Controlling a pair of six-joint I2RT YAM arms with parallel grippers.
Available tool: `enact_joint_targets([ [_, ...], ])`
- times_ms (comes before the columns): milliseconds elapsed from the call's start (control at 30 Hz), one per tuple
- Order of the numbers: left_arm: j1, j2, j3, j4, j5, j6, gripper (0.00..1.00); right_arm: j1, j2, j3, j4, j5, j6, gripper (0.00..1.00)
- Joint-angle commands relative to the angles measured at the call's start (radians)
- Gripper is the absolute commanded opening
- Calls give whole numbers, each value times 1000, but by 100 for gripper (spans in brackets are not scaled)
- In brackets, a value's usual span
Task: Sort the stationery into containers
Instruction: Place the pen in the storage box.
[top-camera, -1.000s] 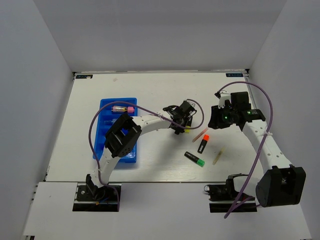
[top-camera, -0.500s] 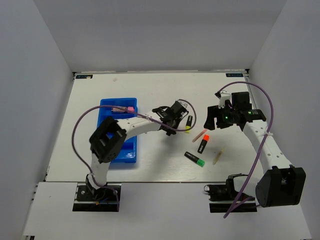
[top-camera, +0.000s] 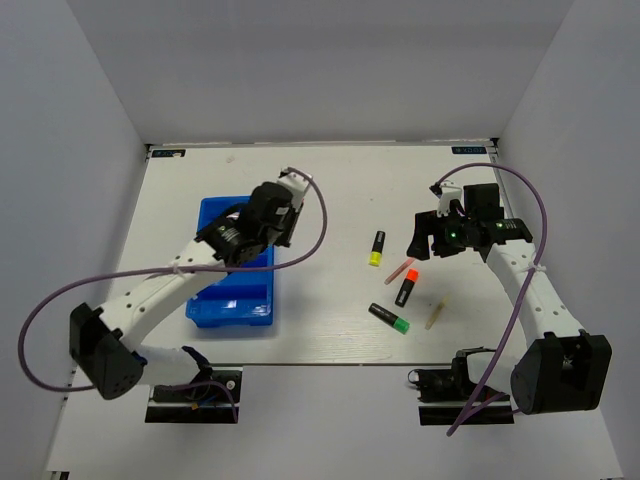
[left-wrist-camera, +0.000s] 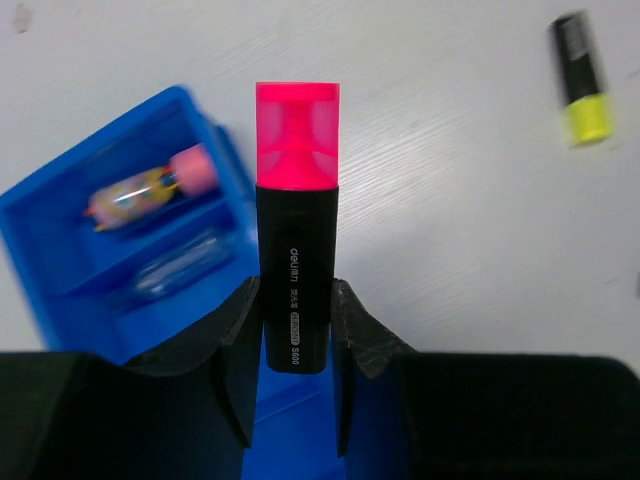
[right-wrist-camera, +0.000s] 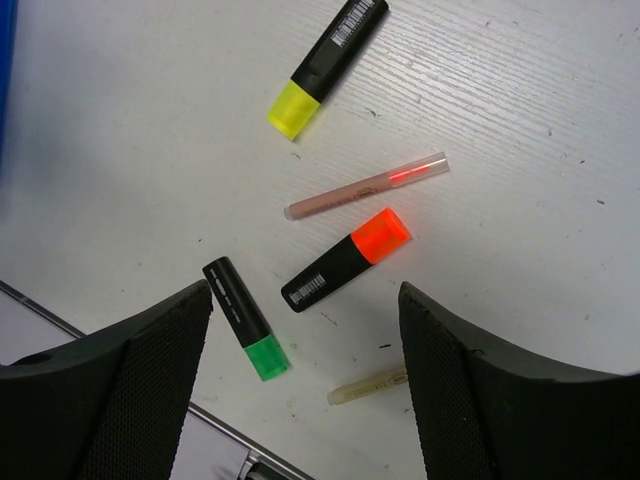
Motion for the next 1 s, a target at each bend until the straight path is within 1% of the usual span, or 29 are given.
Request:
enact_joint_targets([
  [0, 66, -110, -81, -73, 59, 355, 0, -5, -12, -6, 5, -28, 0, 78],
  [33, 78, -139, -115, -70, 73, 436, 0, -3, -12, -6, 5, -33, -2, 78],
  [133, 133, -182, -161, -65, 61, 524, 0, -3, -5, -6, 3, -40, 1, 78],
  [167, 159, -189, -166, -71, 59, 575, 0, -6, -14, -8, 4, -45, 0, 78],
  [200, 173, -207, -170, -79, 91, 627, 0, -6, 1, -8, 4, -45, 0, 78],
  [233, 210, -212, -175, -108, 131, 664, 0, -6, -2, -6, 4, -45, 1, 78],
  [267, 257, -213, -195, -116, 223, 746, 0, -6, -2, -3, 4, -50, 3, 78],
  [300, 283, -221, -201, -123, 301, 765, 0, -6, -1, -8, 5, -50, 1, 78],
  [333, 334, -222, -207, -146, 329, 779, 0, -6, -1, -6, 2, -51, 3, 78],
  [400, 452, -224, -216, -169, 502, 857, 0, -8, -2, -8, 7, -56, 3, 78],
  [433, 481, -226, -232, -185, 589, 880, 0, -11, 1, -8, 5, -59, 4, 78],
  [467, 545, -223, -238, -208, 631, 943, 0, -11, 2, -11, 4, -60, 3, 78],
  [500, 598, -219, -253, -232, 670, 969, 0, -14, 4, -11, 0, -63, 4, 78],
  [533, 621, -216, -258, -258, 776, 1026, 0, -17, 5, -8, 2, -67, 6, 78],
  [567, 665, -213, -272, -278, 811, 1090, 0, -17, 7, -8, 5, -67, 6, 78],
  [600, 704, -212, -282, -284, 899, 1135, 0, -23, 14, -8, 2, -70, 6, 78],
  [700, 762, -215, -328, -283, 972, 1167, 0, -21, 21, -8, 2, -73, 4, 78],
  [733, 764, -221, -341, -275, 989, 1190, 0, -21, 25, -6, -1, -74, 3, 78],
  [767, 761, -226, -383, -249, 992, 1198, 0, -23, 31, -6, -1, -68, -2, 78],
  [833, 758, -233, -417, -211, 989, 1201, 0, -23, 31, -8, 0, -67, 0, 78],
  [933, 749, -213, -442, -180, 980, 1215, 0, -25, 36, -8, 2, -67, -3, 78],
  [967, 732, -195, -442, -183, 949, 1222, 0, -26, 38, -6, 2, -65, -3, 78],
])
